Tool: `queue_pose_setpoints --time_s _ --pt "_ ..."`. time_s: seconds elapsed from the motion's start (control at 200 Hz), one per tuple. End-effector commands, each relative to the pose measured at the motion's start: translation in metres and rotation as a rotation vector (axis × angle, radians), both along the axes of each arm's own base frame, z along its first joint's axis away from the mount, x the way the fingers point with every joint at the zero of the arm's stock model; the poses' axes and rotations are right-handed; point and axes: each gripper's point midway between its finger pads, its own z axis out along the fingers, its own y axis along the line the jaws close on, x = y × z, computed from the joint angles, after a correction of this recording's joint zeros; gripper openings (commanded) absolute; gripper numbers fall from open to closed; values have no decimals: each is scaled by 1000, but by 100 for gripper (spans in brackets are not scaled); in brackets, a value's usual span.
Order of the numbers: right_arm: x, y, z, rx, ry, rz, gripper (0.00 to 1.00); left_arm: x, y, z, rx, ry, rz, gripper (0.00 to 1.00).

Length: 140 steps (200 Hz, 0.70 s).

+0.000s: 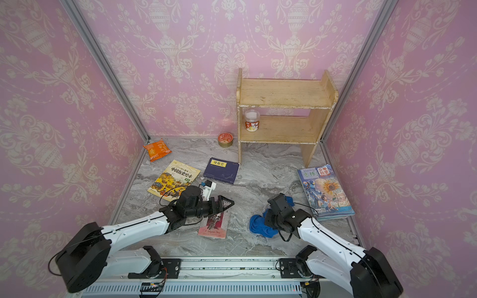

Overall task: Wipe the cover of the book
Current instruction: Wipe the dirt from the cover of the book.

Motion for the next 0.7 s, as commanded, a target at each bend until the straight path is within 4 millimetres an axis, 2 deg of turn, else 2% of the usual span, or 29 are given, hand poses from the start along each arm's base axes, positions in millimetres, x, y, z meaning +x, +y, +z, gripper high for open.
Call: queue_pose_setpoints --time_s 0.0,0.155,0.24,0.305,0.36,0.44,0.525,0.696 --pt "17 35 37 -57 -106 112 0 -16 70 -64 328 85 109 99" --pt "29 124 76 66 -202 279 0 -18 100 -76 362 100 215 99" --pt "32 165 88 226 -210 343 0 -17 113 -76 336 103 278 99" --pt "29 199 98 380 -197 412 0 -17 121 -74 309 100 311 99" --pt "24 219 100 470 -171 446 0 -17 126 -73 291 103 333 99" --pt "20 240 106 569 -151 484 0 -16 131 -74 253 115 360 99" --pt "18 250 114 578 -157 512 0 -16 130 -79 193 141 373 99" --pt "8 258 161 563 -220 575 0 -16 117 -87 118 173 343 99"
